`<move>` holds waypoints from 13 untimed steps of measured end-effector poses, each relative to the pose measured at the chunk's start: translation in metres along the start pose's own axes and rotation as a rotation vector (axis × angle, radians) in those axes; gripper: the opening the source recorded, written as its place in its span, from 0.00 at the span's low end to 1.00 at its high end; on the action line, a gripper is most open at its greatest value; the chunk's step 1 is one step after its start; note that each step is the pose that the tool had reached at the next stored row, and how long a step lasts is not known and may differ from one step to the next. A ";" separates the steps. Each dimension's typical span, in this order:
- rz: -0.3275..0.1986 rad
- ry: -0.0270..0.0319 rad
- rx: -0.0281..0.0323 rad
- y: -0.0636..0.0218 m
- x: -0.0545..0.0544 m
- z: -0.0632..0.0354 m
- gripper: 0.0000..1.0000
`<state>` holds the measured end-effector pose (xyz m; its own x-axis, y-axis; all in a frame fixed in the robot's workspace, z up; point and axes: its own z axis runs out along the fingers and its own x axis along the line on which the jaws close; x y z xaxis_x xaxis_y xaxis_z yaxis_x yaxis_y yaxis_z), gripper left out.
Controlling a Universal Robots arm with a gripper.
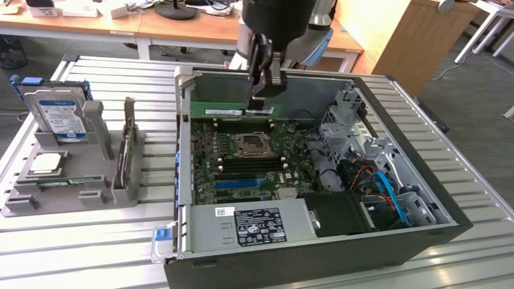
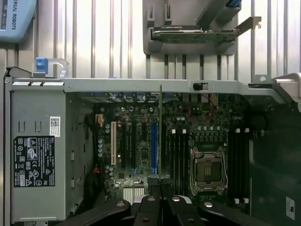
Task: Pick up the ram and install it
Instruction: 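Pick up the ram and move it above insertion slot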
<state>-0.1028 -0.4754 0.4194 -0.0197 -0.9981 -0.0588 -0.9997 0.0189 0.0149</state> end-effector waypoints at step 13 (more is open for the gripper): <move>-0.001 0.0000 0.0000 -0.0357 0.000 -0.0005 0.12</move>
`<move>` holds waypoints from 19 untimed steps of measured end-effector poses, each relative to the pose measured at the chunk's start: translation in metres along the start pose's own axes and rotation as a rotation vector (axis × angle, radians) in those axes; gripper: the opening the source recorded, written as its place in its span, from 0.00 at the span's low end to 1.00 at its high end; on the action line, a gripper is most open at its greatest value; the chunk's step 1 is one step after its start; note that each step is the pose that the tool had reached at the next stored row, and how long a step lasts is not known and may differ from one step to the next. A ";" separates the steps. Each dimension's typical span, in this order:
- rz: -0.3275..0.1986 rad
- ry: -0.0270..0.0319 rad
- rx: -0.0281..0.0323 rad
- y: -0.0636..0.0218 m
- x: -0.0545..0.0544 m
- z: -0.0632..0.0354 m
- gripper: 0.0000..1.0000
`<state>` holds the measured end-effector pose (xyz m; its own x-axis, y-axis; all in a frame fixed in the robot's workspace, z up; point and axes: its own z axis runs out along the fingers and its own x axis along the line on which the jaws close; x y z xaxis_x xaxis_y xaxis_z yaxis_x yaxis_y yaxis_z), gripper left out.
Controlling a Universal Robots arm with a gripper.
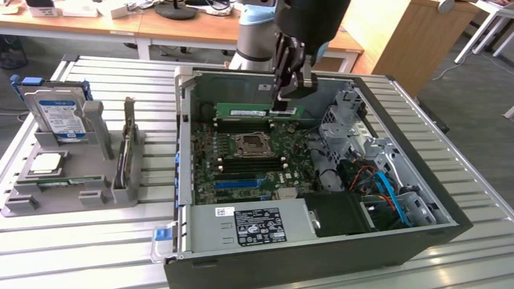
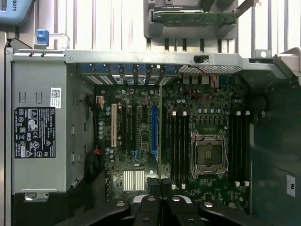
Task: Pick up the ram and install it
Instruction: 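Pick up the ram and move it above insertion slot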
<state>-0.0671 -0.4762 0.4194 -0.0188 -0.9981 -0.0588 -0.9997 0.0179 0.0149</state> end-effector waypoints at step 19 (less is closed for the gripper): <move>0.000 -0.0001 0.0000 -0.0230 0.000 -0.0003 0.12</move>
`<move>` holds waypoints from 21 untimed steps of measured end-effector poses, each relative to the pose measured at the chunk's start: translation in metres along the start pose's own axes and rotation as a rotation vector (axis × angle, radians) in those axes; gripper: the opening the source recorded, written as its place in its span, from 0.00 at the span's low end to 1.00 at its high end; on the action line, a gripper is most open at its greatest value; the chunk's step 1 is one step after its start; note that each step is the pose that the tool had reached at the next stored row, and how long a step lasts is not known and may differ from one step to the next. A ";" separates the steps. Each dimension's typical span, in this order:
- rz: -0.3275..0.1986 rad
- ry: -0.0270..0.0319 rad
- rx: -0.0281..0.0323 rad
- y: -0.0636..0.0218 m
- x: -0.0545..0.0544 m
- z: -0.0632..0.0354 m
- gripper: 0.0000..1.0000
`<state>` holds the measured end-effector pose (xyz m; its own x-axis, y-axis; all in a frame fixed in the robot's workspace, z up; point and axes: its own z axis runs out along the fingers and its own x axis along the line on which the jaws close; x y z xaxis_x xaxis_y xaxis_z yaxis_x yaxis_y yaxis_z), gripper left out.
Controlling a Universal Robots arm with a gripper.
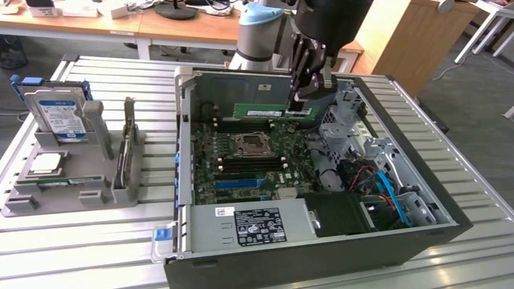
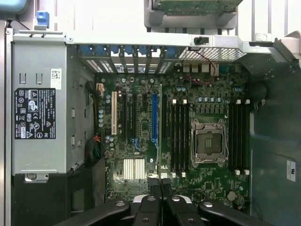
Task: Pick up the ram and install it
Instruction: 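Pick up the ram and move it above insertion slot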
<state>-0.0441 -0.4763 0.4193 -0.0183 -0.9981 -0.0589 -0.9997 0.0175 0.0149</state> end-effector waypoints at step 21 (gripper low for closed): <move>0.005 -0.0001 0.0013 0.0005 -0.029 0.0039 0.12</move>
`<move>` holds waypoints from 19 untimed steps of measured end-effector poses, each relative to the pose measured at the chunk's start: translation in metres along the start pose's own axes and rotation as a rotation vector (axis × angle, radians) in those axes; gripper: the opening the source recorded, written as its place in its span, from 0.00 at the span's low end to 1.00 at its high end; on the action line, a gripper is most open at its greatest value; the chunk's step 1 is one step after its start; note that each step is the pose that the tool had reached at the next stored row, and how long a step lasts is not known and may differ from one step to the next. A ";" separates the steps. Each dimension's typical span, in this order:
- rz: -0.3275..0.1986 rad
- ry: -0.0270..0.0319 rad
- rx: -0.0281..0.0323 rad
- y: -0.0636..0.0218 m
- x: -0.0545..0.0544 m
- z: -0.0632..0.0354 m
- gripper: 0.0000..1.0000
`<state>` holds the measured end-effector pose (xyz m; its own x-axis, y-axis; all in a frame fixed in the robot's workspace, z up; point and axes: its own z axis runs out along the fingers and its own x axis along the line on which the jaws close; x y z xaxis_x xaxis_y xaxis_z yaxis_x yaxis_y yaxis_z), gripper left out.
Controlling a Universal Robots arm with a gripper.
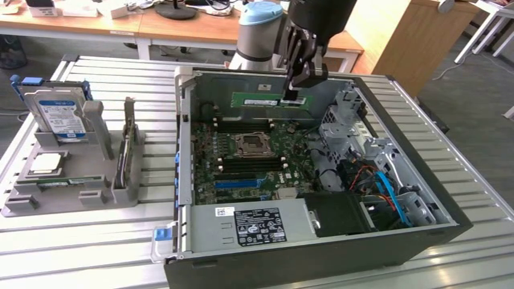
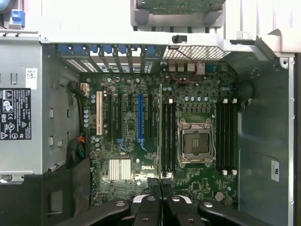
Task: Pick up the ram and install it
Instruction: 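Pick up the ram and move it above insertion slot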
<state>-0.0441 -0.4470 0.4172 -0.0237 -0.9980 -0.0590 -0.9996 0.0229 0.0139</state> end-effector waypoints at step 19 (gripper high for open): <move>0.018 -0.0002 0.0012 0.0003 -0.019 0.0034 0.12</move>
<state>-0.0440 -0.4276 0.4150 -0.0418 -0.9974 -0.0589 -0.9991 0.0411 0.0137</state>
